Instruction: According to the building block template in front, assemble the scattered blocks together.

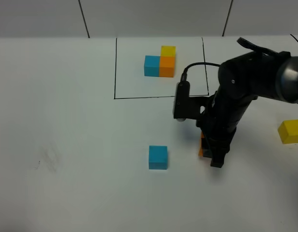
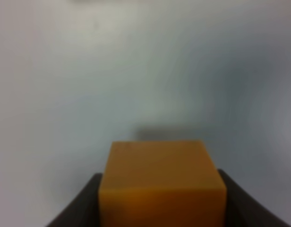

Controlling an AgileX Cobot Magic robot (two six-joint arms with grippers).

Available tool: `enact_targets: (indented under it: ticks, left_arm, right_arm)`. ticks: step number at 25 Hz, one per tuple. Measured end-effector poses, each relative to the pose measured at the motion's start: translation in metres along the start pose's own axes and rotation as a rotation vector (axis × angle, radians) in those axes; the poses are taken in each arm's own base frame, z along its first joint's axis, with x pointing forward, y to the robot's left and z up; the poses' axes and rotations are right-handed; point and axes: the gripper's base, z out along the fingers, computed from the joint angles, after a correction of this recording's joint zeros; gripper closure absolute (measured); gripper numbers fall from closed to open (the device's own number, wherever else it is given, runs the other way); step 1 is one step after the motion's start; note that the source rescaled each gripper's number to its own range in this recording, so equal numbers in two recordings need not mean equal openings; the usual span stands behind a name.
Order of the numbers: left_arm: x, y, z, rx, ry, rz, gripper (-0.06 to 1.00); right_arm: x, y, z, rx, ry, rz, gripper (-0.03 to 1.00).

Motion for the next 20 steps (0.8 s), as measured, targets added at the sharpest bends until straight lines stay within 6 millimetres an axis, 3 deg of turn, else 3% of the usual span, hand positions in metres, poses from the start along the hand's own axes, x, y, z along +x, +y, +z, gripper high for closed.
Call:
enact_targets:
  ticks: [7,20]
  left_arm:
    - [0.0,0.0,0.0,0.0,0.0,0.0,0.27]
    - [0.0,0.0,0.0,0.0,0.0,0.0,0.27]
  right_arm:
    - [-0.025,0.01,0.001,0.015,-0.009,-0.09,0.75]
    - [-0.043,0.023,0.008,0.018,-0.056,-0.083,0.75]
